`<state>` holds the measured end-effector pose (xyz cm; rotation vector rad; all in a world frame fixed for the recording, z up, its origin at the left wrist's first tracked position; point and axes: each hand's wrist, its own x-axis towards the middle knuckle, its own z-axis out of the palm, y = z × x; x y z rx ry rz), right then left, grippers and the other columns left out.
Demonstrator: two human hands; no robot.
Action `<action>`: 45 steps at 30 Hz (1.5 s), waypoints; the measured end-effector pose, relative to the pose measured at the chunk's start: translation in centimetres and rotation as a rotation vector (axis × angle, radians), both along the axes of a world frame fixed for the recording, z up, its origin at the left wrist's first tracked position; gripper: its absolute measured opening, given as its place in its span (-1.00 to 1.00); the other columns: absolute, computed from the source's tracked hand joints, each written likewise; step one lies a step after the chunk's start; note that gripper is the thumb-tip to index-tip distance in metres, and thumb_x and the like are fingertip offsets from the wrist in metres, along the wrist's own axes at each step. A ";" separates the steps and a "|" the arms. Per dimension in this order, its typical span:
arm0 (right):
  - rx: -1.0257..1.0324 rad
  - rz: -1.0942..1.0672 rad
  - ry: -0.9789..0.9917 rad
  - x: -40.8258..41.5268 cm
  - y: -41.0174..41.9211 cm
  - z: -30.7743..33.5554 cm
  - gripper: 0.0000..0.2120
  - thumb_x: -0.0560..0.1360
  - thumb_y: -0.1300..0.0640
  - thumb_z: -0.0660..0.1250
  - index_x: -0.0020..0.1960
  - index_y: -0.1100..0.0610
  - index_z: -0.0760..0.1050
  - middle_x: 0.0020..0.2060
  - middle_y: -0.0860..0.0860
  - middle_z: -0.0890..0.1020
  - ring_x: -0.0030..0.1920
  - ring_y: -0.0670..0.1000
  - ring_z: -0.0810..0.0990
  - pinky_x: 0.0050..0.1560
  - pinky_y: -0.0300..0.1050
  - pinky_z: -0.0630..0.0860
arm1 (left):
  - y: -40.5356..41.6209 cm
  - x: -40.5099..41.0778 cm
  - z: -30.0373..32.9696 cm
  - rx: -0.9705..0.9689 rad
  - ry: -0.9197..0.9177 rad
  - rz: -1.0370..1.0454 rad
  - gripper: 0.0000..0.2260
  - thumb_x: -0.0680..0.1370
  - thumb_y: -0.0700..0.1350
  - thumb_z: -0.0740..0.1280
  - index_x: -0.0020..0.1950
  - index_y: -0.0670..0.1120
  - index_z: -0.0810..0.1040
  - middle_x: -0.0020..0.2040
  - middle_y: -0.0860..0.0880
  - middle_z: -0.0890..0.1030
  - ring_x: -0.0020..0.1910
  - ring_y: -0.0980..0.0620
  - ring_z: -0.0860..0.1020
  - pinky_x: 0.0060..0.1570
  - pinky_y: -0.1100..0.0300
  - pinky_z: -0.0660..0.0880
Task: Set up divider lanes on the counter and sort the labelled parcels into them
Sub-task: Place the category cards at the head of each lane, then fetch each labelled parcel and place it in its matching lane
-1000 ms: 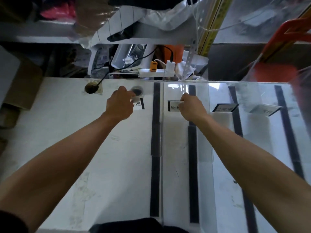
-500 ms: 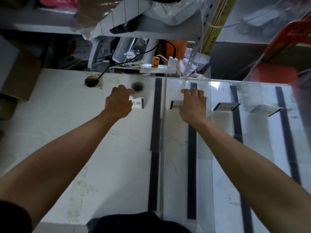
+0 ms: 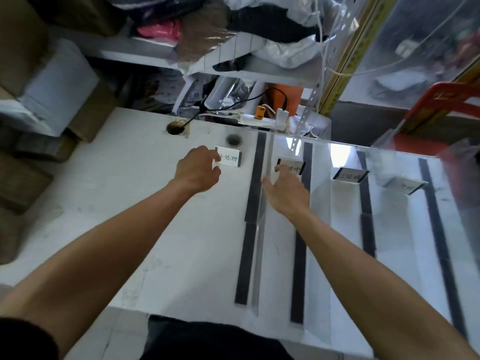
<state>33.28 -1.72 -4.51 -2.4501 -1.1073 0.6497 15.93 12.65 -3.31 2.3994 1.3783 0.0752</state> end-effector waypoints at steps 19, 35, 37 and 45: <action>-0.017 0.522 -0.321 -23.2 8.7 8.3 -0.67 0.62 0.01 0.23 0.35 0.06 0.47 0.22 0.06 0.59 0.19 0.12 0.56 -0.01 -0.05 0.41 | -0.3 -24.5 8.0 0.222 0.113 -0.025 -0.64 0.56 -0.21 0.28 0.32 0.07 0.57 0.26 -0.01 0.56 0.25 -0.07 0.53 0.17 0.02 0.53; 0.428 0.989 -0.624 -56.4 22.2 19.5 -0.72 0.62 0.05 0.22 0.31 0.04 0.46 0.17 0.06 0.59 0.21 0.15 0.54 0.00 0.00 0.46 | 2.9 -59.5 19.0 0.510 0.192 0.421 -0.70 0.55 -0.19 0.33 0.24 0.03 0.63 0.15 -0.05 0.59 0.14 -0.11 0.56 -0.01 0.02 0.50; 0.459 1.021 -0.631 -58.3 23.7 19.8 -0.71 0.61 0.05 0.22 0.32 0.04 0.46 0.17 0.05 0.59 0.20 0.13 0.55 -0.01 0.00 0.44 | 3.8 -61.6 19.0 0.524 0.189 0.460 -0.70 0.54 -0.16 0.36 0.25 0.05 0.63 0.18 -0.03 0.60 0.18 -0.10 0.55 0.04 0.03 0.49; 0.450 0.978 -0.568 -61.9 32.2 20.3 -0.78 0.60 0.05 0.22 0.20 0.04 0.53 0.12 0.04 0.59 0.19 0.13 0.56 0.07 0.02 0.50 | 12.2 -65.7 19.7 0.547 0.241 0.512 -0.67 0.53 -0.21 0.33 0.24 0.08 0.62 0.17 -0.01 0.58 0.18 -0.09 0.54 0.09 0.00 0.51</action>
